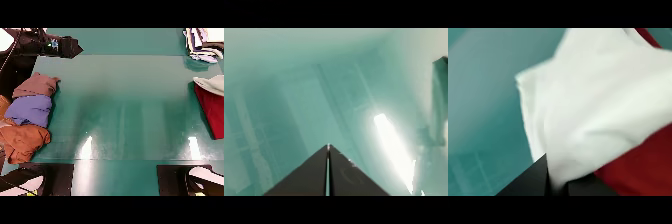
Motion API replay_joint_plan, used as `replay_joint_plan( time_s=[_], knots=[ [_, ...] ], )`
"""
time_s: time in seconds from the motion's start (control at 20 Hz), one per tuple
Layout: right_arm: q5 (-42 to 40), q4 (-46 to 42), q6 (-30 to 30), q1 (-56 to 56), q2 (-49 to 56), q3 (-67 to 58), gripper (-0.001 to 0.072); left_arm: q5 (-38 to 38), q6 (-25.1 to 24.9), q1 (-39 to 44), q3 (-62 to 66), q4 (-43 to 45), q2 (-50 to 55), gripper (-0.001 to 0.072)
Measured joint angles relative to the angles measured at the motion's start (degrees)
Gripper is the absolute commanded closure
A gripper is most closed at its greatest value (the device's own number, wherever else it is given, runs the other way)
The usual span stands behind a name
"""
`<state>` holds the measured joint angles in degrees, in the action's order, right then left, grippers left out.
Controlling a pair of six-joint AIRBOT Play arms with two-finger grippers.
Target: Fold the shirts.
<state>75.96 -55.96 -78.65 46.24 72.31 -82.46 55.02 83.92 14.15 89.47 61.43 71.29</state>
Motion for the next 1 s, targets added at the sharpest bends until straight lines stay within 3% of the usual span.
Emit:
replay_joint_plan(
  time_s=[0.05,0.15,0.2,0.3,0.55,0.8,1.0],
  knots=[
    [0.3,-2.7,0.1,1.1,-1.3,2.6,0.065,0.0,-0.1,0.0,0.0,0.0,0.0,0.0685],
    [1.1,-8.0,0.2,3.1,-3.4,7.6,0.021,0.0,-0.2,0.0,0.0,0.2,0.0,0.0685],
    [1.4,-10.2,0.2,4.1,-4.3,9.8,0.0101,0.0,-0.2,0.0,0.0,0.4,0.0,0.0684],
    [1.9,-13.3,0.0,6.4,-5.7,13.5,0.01,0.0,-0.3,0.0,0.0,0.8,0.0,0.0685],
    [1.7,-9.4,-1.0,6.3,-8.6,14.8,0.0133,0.1,-0.4,0.0,0.0,1.4,0.0,0.0684],
    [0.7,-2.1,-1.2,-10.8,-9.9,8.9,0.016,-0.1,-0.4,0.0,0.0,1.5,0.0,0.0684],
    [-1.9,-0.5,-1.3,-28.3,-10.0,4.7,0.0691,-0.1,-0.4,0.0,0.0,1.5,0.0,0.0684]
  ],
)
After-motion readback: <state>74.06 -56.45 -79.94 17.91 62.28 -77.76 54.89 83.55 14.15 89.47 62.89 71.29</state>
